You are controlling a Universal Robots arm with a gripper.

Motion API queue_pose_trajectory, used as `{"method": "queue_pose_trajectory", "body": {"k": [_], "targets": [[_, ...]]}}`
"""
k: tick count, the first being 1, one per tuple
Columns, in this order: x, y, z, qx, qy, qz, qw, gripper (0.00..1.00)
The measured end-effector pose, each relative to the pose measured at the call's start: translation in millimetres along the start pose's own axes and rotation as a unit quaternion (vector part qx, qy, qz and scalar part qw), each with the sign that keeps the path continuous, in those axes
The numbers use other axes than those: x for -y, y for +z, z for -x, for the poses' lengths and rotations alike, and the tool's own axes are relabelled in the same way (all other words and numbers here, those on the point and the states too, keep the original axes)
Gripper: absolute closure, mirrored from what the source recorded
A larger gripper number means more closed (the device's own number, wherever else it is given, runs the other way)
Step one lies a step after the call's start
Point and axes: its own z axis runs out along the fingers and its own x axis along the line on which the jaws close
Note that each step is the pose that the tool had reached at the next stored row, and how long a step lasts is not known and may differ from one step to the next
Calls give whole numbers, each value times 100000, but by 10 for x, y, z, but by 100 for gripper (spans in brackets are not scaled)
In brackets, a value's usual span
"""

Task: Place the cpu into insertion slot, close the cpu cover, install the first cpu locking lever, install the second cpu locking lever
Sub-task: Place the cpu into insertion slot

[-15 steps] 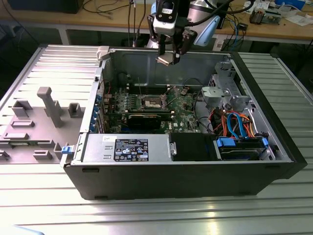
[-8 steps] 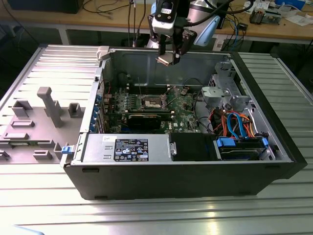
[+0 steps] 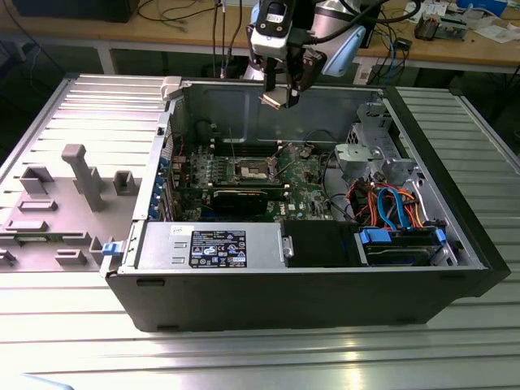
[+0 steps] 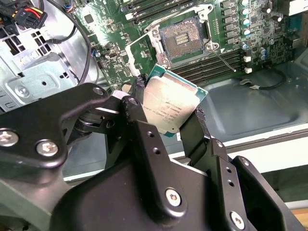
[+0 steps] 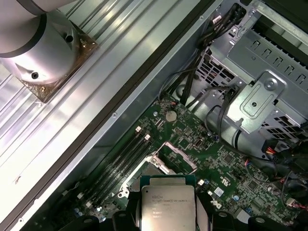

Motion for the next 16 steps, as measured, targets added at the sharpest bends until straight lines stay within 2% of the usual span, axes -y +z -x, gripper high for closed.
{"method": "queue_pose_trajectory", "body": {"k": [16], "targets": [[0, 2, 0, 203, 2394, 66, 99971, 45]]}}
